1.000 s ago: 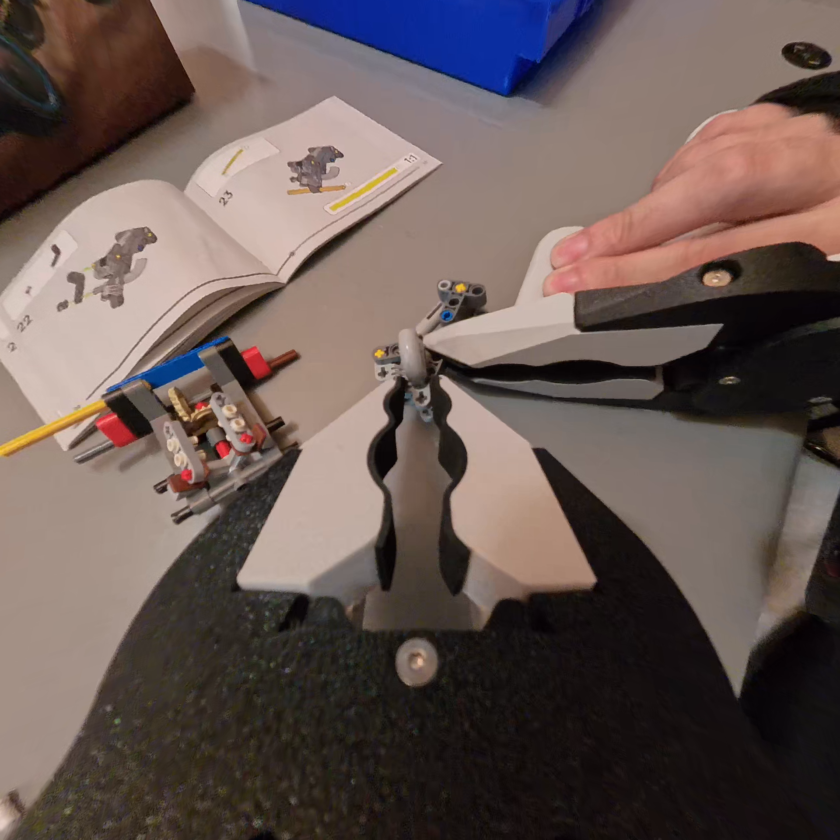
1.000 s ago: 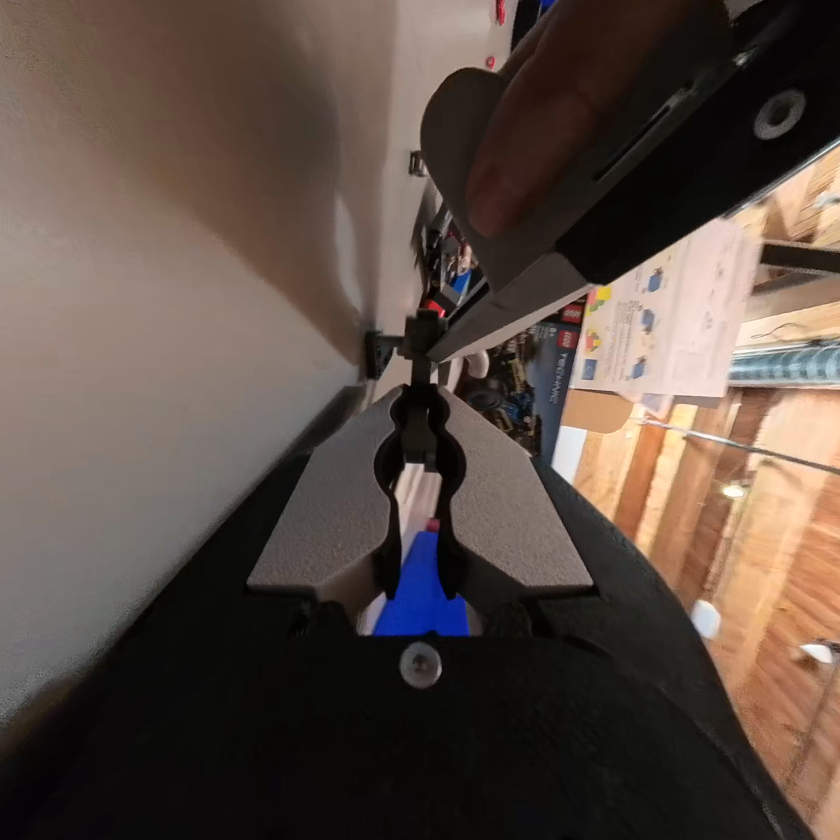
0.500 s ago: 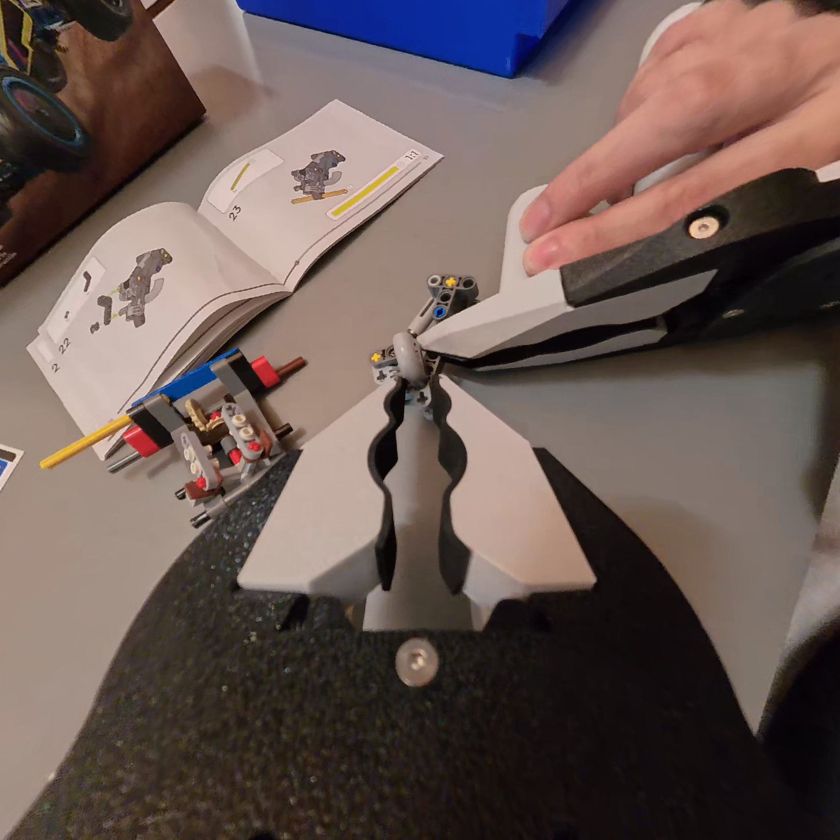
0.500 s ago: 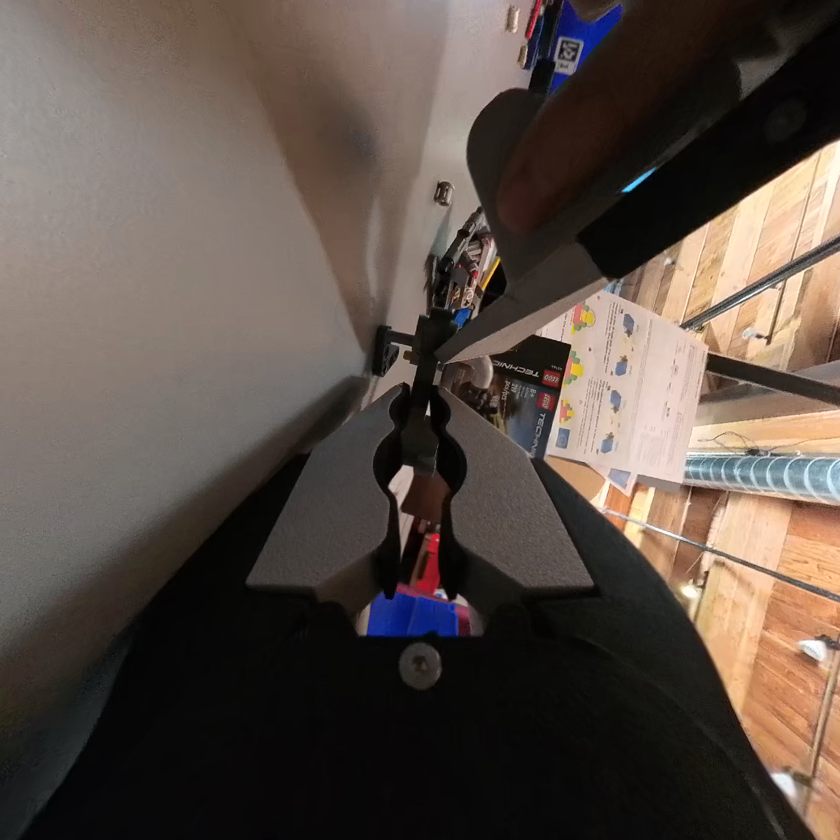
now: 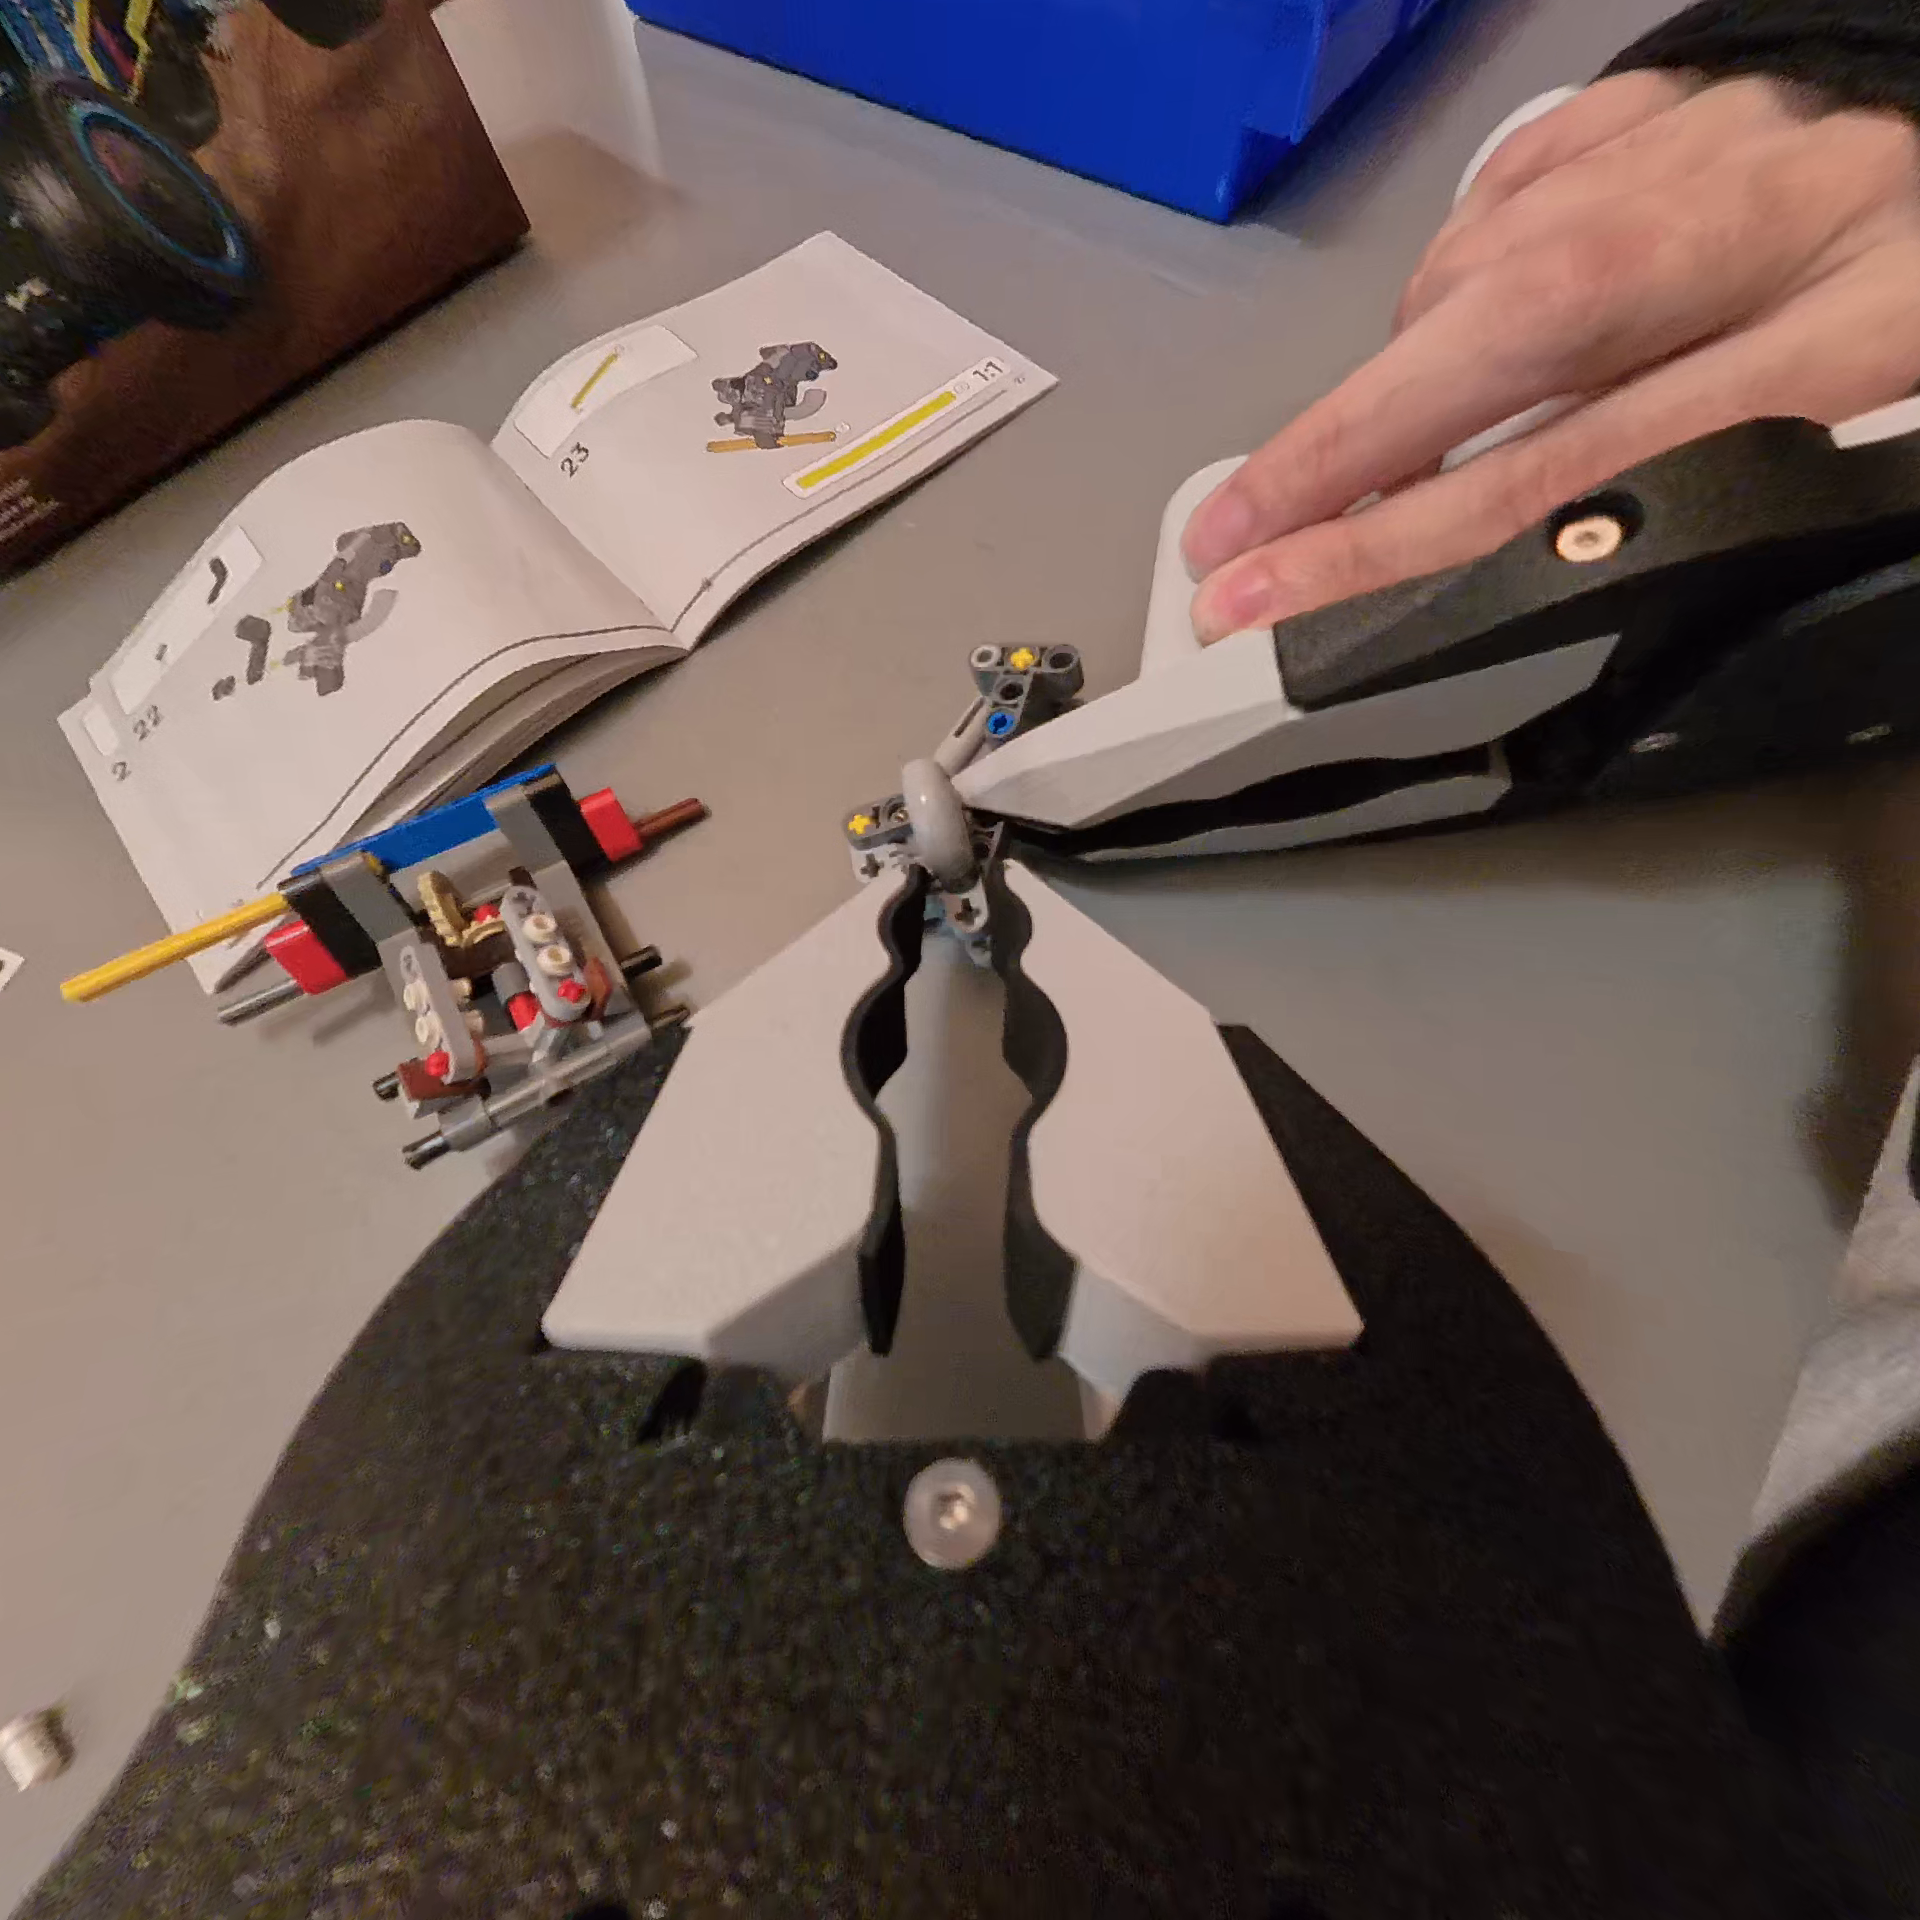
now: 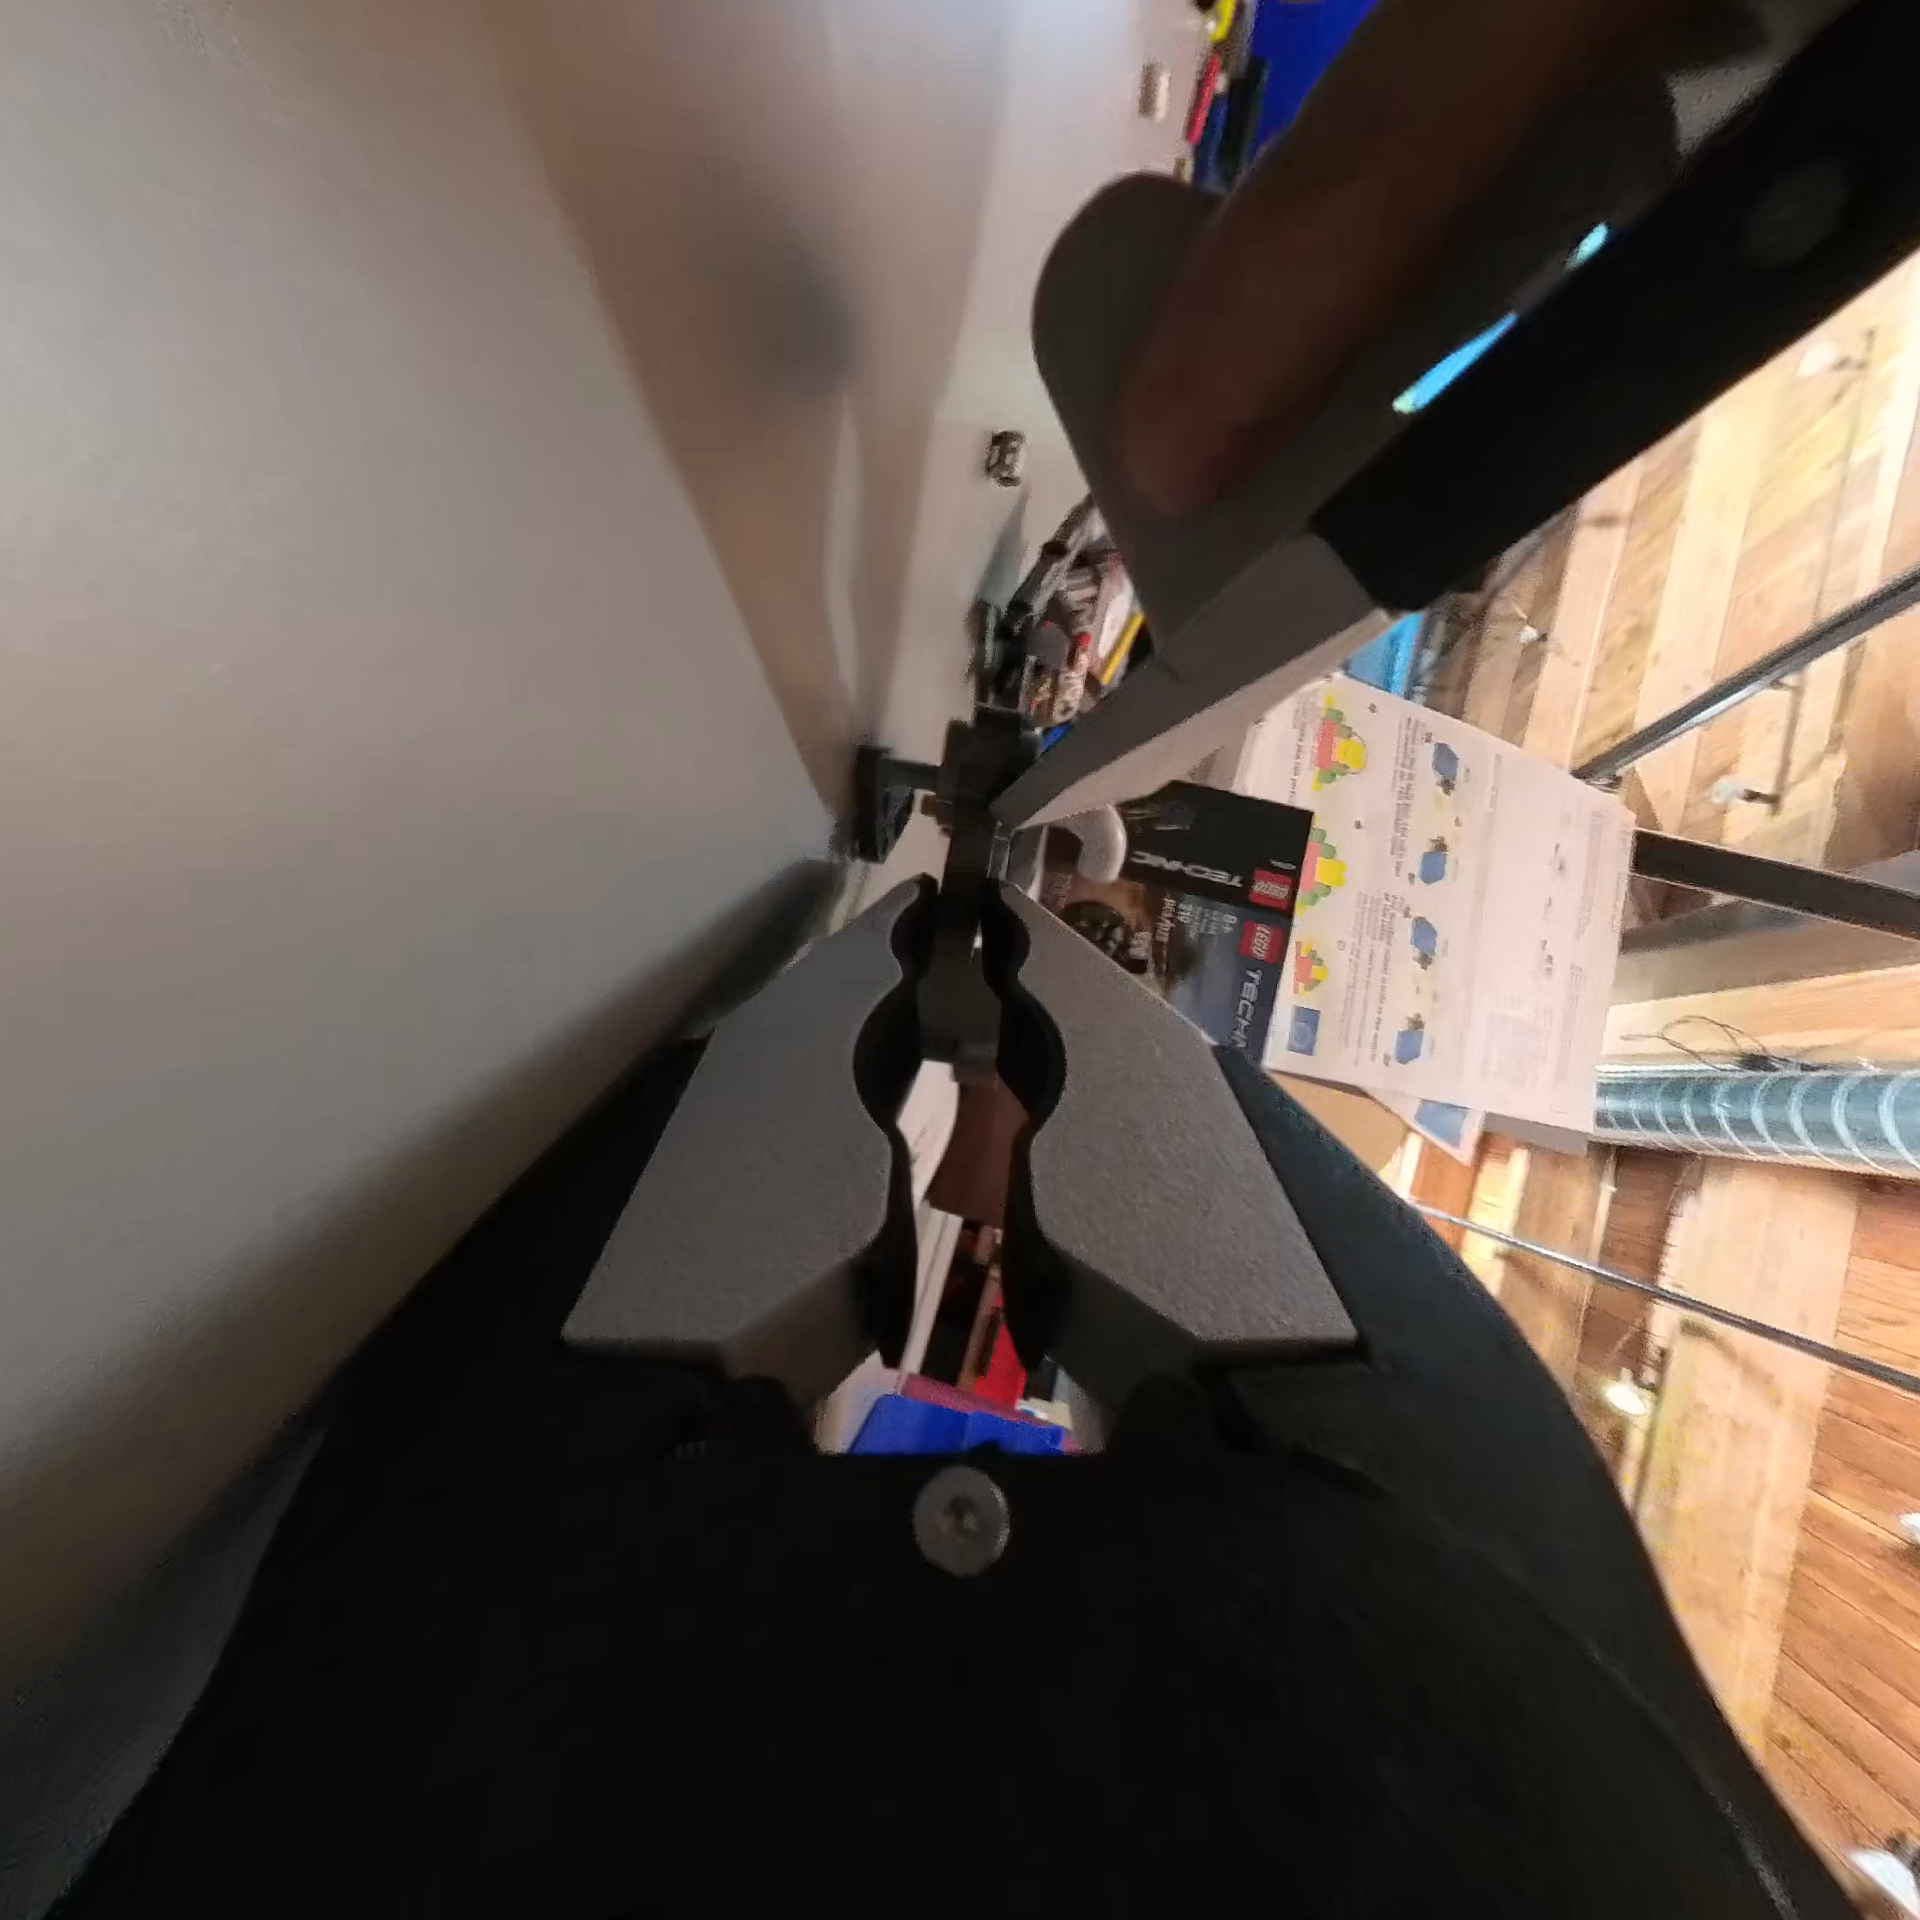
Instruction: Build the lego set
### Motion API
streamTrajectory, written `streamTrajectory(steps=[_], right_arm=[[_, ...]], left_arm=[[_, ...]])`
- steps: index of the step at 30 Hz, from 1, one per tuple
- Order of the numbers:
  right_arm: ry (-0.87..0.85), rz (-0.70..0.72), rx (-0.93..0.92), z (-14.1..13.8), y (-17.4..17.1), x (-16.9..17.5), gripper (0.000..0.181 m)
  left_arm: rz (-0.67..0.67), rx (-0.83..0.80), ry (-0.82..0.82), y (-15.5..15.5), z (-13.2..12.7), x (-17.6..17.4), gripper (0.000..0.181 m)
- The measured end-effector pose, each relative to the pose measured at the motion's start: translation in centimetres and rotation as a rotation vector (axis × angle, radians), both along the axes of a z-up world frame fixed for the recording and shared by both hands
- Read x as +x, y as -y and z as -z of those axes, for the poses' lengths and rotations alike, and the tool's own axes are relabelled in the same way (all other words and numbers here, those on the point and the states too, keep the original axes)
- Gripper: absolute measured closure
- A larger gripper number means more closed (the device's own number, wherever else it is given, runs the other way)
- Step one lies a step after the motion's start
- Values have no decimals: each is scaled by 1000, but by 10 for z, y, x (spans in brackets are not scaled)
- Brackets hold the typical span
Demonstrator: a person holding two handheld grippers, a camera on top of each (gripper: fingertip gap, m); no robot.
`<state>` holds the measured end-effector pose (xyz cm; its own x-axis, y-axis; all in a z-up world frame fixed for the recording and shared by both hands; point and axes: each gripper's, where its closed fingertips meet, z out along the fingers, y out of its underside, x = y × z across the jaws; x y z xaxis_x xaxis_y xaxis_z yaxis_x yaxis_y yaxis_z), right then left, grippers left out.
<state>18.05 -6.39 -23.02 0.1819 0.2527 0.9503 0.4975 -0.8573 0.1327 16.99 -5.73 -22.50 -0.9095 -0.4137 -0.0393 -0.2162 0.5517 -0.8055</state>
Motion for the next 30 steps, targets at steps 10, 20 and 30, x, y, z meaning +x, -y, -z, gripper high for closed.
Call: streamTrajectory(steps=[10,20,30], right_arm=[[21,80,24,-2,2,9,176],[-23,105,99,-2,7,11,175],[-46,120,141,-3,10,8,176]], left_arm=[[-9,84,-99,-9,25,-4,148],[116,74,-111,8,25,9,158],[479,105,-58,7,25,8,157]])
